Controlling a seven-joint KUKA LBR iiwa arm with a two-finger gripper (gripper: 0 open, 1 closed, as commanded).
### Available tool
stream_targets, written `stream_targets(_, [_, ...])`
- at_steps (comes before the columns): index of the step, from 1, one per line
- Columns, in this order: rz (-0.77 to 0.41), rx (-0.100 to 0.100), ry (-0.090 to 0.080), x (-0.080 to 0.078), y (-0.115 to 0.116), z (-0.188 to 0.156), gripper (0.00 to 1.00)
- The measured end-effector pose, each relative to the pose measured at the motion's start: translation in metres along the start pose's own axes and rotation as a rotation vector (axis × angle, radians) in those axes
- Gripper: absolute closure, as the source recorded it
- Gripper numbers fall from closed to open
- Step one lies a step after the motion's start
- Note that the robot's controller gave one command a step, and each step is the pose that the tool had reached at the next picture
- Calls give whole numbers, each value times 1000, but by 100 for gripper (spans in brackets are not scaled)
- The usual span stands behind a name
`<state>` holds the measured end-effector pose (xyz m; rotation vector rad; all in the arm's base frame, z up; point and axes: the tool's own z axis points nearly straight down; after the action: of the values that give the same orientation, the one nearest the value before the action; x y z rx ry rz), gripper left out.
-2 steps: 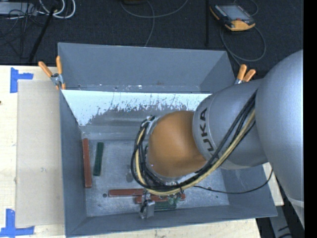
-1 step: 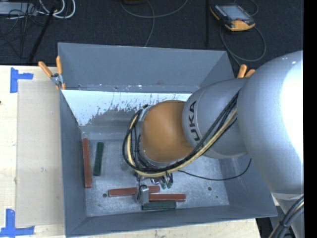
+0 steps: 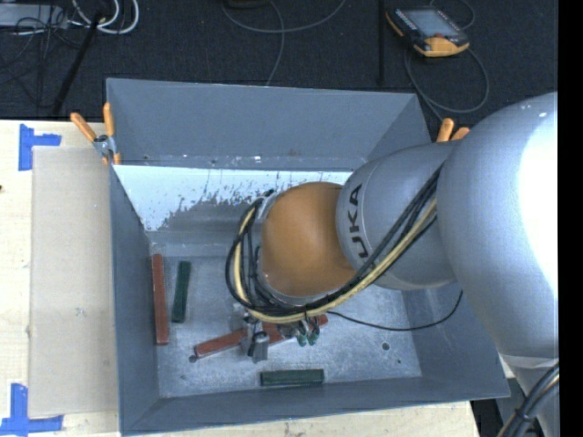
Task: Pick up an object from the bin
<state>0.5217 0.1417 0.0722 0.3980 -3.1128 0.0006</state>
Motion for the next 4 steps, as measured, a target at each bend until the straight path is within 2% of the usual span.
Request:
stream_targets(1, [2,-1,-5,0,0,2,0])
stream_targets(2, [3,-2,-4,-1,1,0,100])
stream_targets(3, [5,-1,-6,-1,0,2,0])
stream_targets(4, [-62,2,-5,54,-56,-5,0])
